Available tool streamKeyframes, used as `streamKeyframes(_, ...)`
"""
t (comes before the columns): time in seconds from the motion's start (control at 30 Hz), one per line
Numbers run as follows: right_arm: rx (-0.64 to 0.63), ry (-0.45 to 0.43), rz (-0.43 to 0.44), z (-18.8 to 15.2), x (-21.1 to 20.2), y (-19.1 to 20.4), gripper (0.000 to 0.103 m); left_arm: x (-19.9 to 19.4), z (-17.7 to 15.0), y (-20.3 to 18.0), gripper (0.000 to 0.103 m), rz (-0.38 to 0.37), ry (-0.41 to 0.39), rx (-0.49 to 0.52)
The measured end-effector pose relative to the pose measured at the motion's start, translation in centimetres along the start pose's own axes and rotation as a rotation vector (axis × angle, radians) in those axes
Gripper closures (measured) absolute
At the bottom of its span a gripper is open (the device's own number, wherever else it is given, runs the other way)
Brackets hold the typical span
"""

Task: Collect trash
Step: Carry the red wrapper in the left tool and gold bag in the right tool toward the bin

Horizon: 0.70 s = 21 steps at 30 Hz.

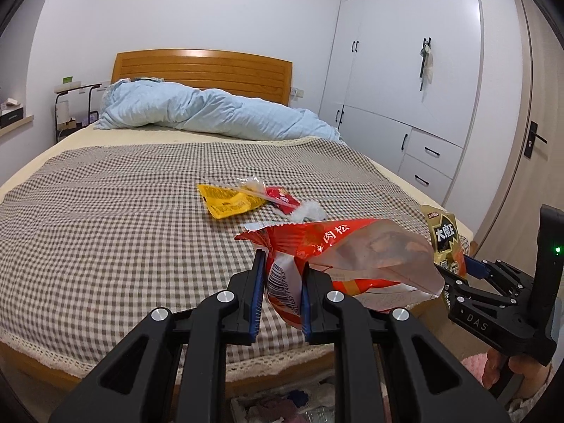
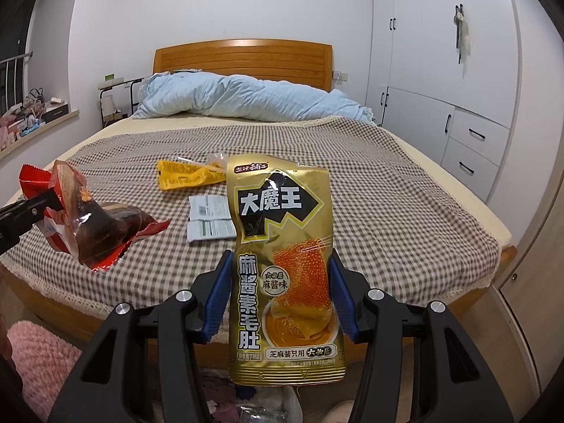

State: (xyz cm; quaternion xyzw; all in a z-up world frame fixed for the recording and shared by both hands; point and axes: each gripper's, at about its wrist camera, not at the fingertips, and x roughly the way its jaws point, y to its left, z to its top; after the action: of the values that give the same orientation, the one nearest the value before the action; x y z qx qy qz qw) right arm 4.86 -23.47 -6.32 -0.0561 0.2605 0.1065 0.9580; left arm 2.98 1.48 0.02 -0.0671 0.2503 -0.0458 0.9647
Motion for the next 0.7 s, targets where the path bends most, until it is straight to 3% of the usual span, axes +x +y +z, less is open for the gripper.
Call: streamKeyframes(0.7,0.002,0.053,0.064,-4.8,-2.1,-0.3,0.052,-2.1,-5.1,-0.9,0.088,-0.037,0.043,0.036)
